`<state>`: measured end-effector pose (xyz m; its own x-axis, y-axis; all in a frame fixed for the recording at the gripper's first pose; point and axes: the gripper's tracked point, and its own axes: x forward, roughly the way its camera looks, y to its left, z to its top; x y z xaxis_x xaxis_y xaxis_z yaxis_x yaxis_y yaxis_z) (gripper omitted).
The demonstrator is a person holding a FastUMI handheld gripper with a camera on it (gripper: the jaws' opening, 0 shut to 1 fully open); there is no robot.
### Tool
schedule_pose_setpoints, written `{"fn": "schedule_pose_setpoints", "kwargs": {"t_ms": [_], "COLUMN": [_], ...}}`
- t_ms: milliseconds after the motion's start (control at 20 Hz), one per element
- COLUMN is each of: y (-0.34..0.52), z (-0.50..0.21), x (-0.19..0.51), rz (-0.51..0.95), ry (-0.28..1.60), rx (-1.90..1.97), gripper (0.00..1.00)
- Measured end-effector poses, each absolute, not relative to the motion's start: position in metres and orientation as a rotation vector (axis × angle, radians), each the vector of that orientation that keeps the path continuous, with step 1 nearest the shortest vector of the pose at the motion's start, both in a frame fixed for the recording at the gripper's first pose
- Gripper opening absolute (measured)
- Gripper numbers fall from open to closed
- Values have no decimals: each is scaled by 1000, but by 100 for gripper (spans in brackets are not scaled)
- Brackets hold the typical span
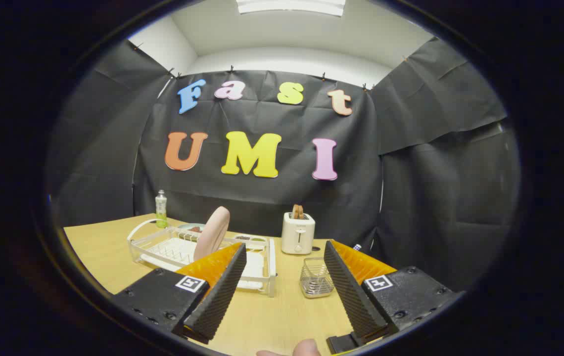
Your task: Take the plate from the dish rack, then take the spoon from the basket and place it into the plate.
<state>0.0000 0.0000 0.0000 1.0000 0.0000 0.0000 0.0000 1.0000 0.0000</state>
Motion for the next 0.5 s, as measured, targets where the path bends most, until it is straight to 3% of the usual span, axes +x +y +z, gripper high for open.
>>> {"fn": "schedule_pose_setpoints", "kwargs": {"t_ms": [500], "y": [2], "z": [-4], "x": [8], "rz": [-3], "ry": [21], "rx": [4], "gripper": [100]}}
